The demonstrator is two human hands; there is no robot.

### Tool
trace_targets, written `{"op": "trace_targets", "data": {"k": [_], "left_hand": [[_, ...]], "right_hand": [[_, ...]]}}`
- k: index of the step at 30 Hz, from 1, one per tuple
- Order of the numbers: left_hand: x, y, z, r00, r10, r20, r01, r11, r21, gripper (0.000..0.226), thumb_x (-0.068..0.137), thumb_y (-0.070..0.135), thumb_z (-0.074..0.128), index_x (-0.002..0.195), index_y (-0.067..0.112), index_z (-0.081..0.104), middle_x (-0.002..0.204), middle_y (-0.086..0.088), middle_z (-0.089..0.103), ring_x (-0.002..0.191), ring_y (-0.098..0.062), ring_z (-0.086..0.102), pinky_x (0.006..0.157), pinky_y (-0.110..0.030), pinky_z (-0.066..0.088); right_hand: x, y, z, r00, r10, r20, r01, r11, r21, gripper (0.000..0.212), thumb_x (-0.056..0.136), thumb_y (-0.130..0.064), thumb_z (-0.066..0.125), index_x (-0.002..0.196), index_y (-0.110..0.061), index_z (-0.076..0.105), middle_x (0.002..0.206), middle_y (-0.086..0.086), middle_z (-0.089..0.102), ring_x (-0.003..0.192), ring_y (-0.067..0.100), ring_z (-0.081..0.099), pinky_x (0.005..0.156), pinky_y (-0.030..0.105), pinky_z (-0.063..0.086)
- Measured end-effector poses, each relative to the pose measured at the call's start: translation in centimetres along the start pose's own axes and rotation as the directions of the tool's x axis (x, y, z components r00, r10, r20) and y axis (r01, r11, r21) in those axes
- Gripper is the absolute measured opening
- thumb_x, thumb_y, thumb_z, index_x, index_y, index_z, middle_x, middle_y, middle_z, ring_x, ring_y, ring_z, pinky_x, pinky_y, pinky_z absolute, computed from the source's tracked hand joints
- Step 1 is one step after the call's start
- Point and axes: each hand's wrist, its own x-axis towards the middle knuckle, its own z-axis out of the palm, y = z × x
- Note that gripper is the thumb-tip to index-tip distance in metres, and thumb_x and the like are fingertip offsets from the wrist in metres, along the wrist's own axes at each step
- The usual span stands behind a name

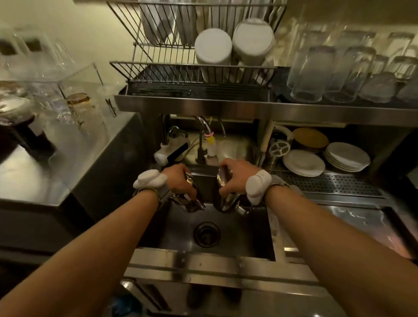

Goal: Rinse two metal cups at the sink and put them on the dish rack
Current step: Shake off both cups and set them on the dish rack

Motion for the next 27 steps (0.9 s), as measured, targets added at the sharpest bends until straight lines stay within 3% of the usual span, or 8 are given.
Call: {"op": "trace_targets", "data": {"k": [3,7,16,21,22,25,27], "left_hand": [[-0.8,0.6,0.2,1.0,-0.006,-0.011,0.005,0.995,-0.103,0.077,0.062,0.023,0.085,0.13,0.019,0.048,0.124,-0.004,0.058,0.11,-0.022,0.058,0.077,-0.028,0.05],[-1.3,0.9,2.3,1.0,-0.022,0.02,0.025,0.984,-0.174,0.082,0.059,0.019,0.086,0.131,0.019,0.046,0.127,-0.007,0.056,0.114,-0.024,0.056,0.092,-0.035,0.052],[-0.1,1.5,4.2,0.999,0.016,0.031,-0.014,0.998,-0.061,0.079,0.062,0.021,0.084,0.131,0.017,0.045,0.128,-0.007,0.057,0.117,-0.024,0.056,0.096,-0.032,0.049],[1.1,1.2,1.7,0.96,0.004,-0.279,-0.052,0.985,-0.165,0.088,0.056,0.045,0.082,0.132,0.024,0.043,0.127,-0.005,0.054,0.111,-0.026,0.057,0.093,-0.039,0.051],[1.4,1.2,1.8,0.957,0.0,-0.292,-0.047,0.987,-0.154,0.087,0.057,0.048,0.08,0.131,0.023,0.043,0.126,-0.006,0.055,0.11,-0.026,0.058,0.091,-0.037,0.052],[1.2,0.8,3.1,0.992,0.014,-0.127,0.001,0.993,0.119,0.088,0.053,0.053,0.078,0.129,0.024,0.046,0.126,-0.008,0.055,0.107,-0.03,0.059,0.088,-0.037,0.052],[1.3,0.6,3.5,0.993,-0.011,-0.115,0.022,0.995,0.099,0.088,0.052,0.052,0.078,0.129,0.026,0.045,0.126,-0.008,0.054,0.108,-0.031,0.059,0.088,-0.038,0.052]], "right_hand": [[-0.6,0.0,-0.2,0.999,-0.027,-0.022,0.027,1.0,-0.012,0.079,0.065,-0.042,0.077,0.135,-0.031,0.041,0.124,0.006,0.05,0.107,0.027,0.055,0.075,0.029,0.046],[-1.1,0.3,0.7,0.999,-0.024,-0.028,0.022,0.998,-0.056,0.079,0.067,-0.04,0.078,0.135,-0.024,0.042,0.132,0.01,0.047,0.115,0.029,0.051,0.087,0.032,0.047],[-0.9,1.7,1.6,0.999,0.045,-0.03,-0.048,0.994,-0.094,0.087,0.063,-0.043,0.08,0.138,-0.026,0.038,0.135,0.01,0.042,0.116,0.031,0.052,0.09,0.035,0.047],[-0.5,2.7,0.0,0.965,0.073,-0.251,-0.061,0.997,0.057,0.089,0.061,-0.04,0.083,0.134,-0.027,0.035,0.137,0.01,0.034,0.118,0.035,0.048,0.092,0.043,0.051],[-0.3,3.1,0.5,0.97,0.093,-0.225,-0.082,0.995,0.058,0.088,0.06,-0.039,0.083,0.134,-0.026,0.036,0.136,0.011,0.035,0.117,0.035,0.049,0.091,0.041,0.051],[-0.2,4.1,2.7,0.995,0.098,-0.015,-0.099,0.99,-0.1,0.089,0.058,-0.043,0.083,0.134,-0.023,0.04,0.128,0.011,0.044,0.109,0.03,0.054,0.082,0.034,0.048],[-0.2,4.6,3.0,0.993,0.113,-0.041,-0.115,0.992,-0.046,0.091,0.058,-0.043,0.083,0.134,-0.024,0.038,0.128,0.009,0.043,0.109,0.031,0.053,0.083,0.035,0.049]]}}
